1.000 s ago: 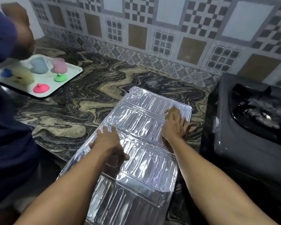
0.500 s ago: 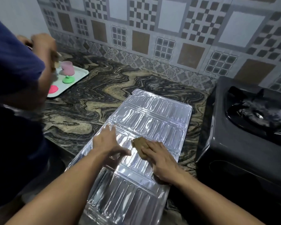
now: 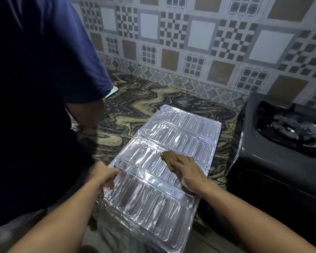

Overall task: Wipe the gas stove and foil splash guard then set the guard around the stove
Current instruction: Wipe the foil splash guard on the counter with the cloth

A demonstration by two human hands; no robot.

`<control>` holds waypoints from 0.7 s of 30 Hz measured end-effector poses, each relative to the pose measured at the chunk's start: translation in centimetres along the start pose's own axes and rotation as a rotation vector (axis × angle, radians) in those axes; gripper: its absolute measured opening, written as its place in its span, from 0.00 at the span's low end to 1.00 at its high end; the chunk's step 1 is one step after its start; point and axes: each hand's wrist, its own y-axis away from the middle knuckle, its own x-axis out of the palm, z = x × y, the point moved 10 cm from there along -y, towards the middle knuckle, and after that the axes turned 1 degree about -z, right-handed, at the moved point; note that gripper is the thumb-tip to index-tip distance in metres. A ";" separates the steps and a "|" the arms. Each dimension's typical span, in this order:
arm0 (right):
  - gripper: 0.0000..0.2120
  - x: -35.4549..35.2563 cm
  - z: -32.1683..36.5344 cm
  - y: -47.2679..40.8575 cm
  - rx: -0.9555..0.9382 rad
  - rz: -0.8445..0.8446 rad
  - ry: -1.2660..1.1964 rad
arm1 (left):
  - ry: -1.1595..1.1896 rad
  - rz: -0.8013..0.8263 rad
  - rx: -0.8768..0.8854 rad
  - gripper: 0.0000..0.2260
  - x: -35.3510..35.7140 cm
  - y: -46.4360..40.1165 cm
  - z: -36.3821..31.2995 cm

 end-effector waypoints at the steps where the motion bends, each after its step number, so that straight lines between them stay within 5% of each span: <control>1: 0.22 -0.4 0.5 0.2 -0.003 0.006 0.020 | 0.014 0.016 0.007 0.16 -0.2 0.1 0.0; 6: 0.14 -2.6 1.2 1.6 -0.023 0.138 0.161 | 0.090 -0.029 0.042 0.17 -3.6 0.9 -1.4; 11: 0.12 -5.9 -1.8 3.2 0.223 0.441 0.269 | 0.077 -0.049 0.096 0.16 -6.3 2.9 -4.4; 21: 0.13 -11.4 -4.3 3.1 0.452 0.180 0.351 | -0.027 -0.124 0.402 0.16 -13.2 8.1 -13.8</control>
